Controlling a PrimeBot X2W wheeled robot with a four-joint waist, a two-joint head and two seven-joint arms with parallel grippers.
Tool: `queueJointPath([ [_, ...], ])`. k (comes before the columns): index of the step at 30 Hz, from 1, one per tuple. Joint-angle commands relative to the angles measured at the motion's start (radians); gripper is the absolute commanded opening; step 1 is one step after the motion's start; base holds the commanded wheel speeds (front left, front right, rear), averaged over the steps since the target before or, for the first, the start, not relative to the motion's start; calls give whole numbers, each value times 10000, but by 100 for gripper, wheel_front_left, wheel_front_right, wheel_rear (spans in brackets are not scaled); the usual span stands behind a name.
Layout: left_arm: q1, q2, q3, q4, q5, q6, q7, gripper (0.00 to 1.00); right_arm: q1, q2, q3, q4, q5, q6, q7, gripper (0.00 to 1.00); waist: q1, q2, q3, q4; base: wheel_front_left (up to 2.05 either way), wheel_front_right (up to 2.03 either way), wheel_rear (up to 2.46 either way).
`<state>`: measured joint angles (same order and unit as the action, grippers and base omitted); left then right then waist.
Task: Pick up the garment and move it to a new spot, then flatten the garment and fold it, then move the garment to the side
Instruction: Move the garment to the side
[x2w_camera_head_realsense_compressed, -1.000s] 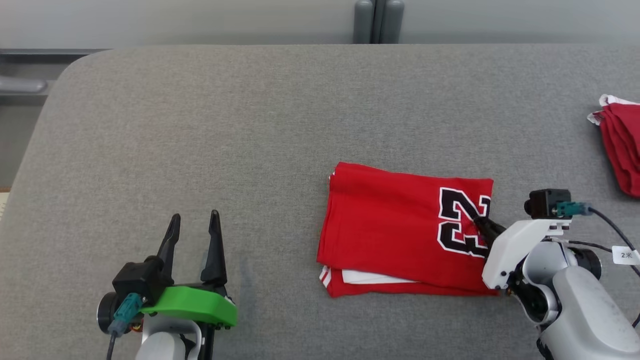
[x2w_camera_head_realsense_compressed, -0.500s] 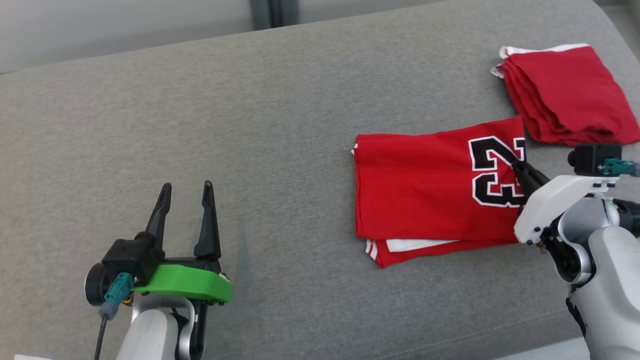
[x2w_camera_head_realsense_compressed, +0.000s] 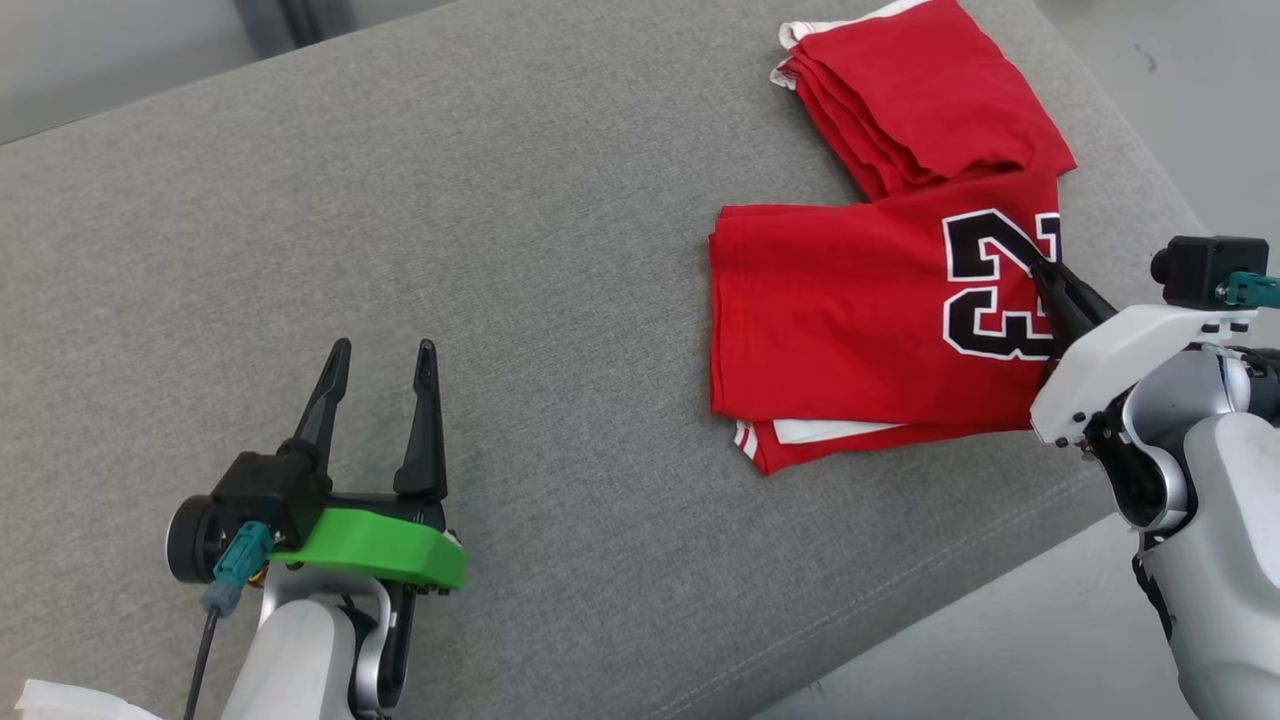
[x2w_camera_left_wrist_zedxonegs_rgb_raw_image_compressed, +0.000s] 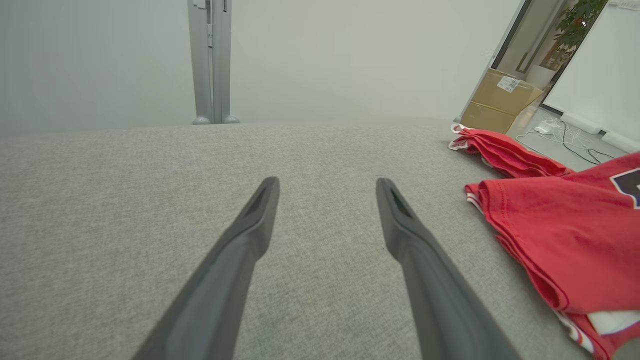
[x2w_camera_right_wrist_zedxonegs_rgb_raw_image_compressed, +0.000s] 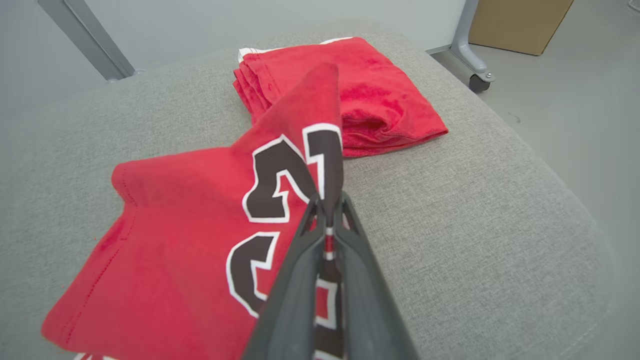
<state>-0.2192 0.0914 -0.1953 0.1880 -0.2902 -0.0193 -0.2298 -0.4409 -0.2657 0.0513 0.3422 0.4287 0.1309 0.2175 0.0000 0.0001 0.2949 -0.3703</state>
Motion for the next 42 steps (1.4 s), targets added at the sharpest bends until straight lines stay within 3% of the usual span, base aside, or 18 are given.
queueJointPath([
  [1, -76, 103, -20, -40, 31, -31, 23, 100, -247, 45, 77, -58, -56, -7, -102, 0, 0, -1, 165, -187, 0, 0, 0],
  [11, 62, 12, -128, 9, -161, 27, -49, 100, -2003, -469, 613, 337, -474, -7, 270, 0, 0, -1, -224, 821, 0, 0, 0],
  [25, 136, -198, -294, 265, -425, 93, -274, 100, -4495, -1501, -164, 2883, -709, -7, 647, 0, 0, -1, -469, 2738, 0, 0, 0],
  [33, 77, -225, -391, 243, -390, 62, -319, 100, -4965, -2069, -1477, 3983, -1092, -7, 274, 0, 0, -1, -184, 3122, 0, 0, 0],
  [42, -251, -115, -481, 159, -262, 44, -321, 100, -5169, -2677, -1936, 5124, -2329, -7, 127, 0, 0, -1, 429, 3257, 0, 0, 0],
])
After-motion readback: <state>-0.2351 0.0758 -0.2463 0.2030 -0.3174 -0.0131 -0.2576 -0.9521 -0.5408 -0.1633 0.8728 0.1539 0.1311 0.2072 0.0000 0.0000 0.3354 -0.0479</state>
